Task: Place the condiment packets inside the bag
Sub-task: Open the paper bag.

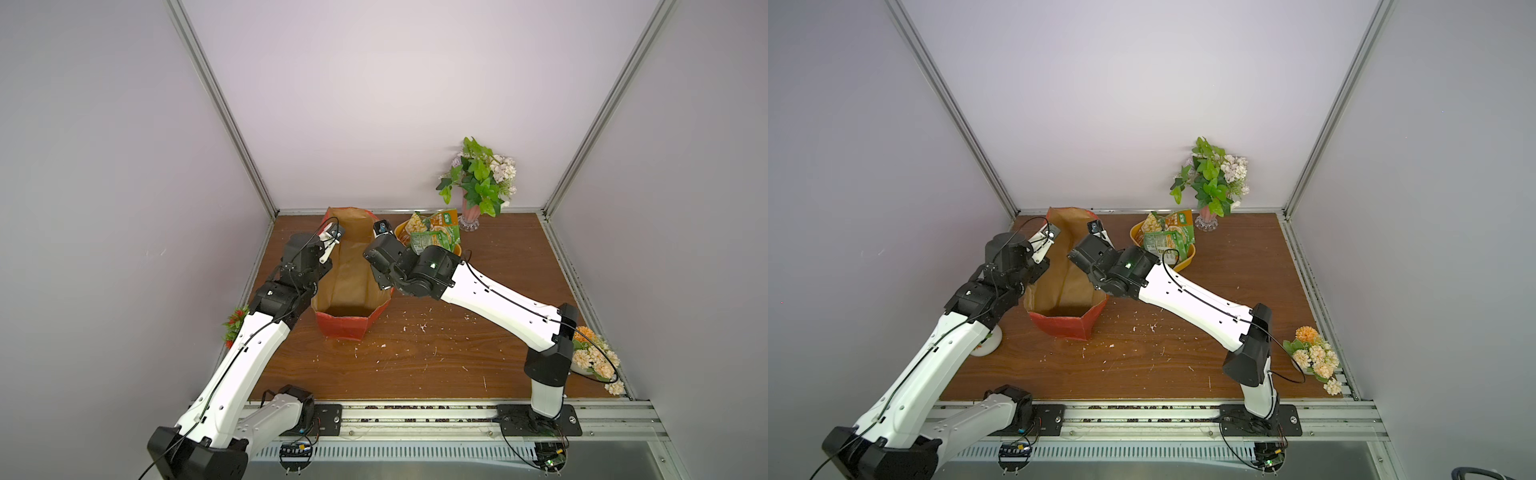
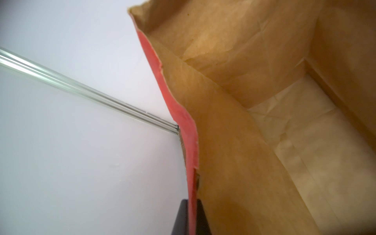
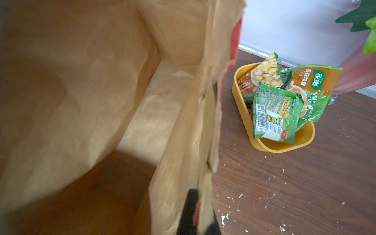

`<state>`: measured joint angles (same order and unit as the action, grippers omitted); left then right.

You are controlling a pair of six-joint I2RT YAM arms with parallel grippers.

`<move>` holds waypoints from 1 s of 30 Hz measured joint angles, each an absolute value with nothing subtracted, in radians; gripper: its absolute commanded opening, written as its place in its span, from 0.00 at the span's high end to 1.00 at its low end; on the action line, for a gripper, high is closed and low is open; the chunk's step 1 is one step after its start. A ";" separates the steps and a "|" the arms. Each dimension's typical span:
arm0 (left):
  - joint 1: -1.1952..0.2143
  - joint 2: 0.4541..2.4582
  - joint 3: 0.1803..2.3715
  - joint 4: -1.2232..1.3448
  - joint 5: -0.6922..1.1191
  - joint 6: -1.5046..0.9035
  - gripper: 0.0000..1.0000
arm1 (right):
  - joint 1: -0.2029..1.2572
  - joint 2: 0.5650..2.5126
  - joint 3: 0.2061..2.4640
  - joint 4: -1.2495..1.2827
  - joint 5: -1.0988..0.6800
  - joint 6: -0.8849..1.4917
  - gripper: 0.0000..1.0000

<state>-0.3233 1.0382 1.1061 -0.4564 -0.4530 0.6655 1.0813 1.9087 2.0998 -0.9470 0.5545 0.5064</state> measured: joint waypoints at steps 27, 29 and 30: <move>-0.226 0.990 1.280 -0.529 -0.120 0.217 0.02 | 0.964 2.068 2.249 -0.911 0.368 0.442 0.95; -0.176 0.991 1.268 -0.515 -0.095 0.209 0.02 | 0.954 2.073 2.249 -0.910 0.366 0.442 0.95; -0.144 0.992 1.256 -0.508 -0.072 0.203 0.01 | 0.948 2.073 2.249 -0.911 0.363 0.443 0.95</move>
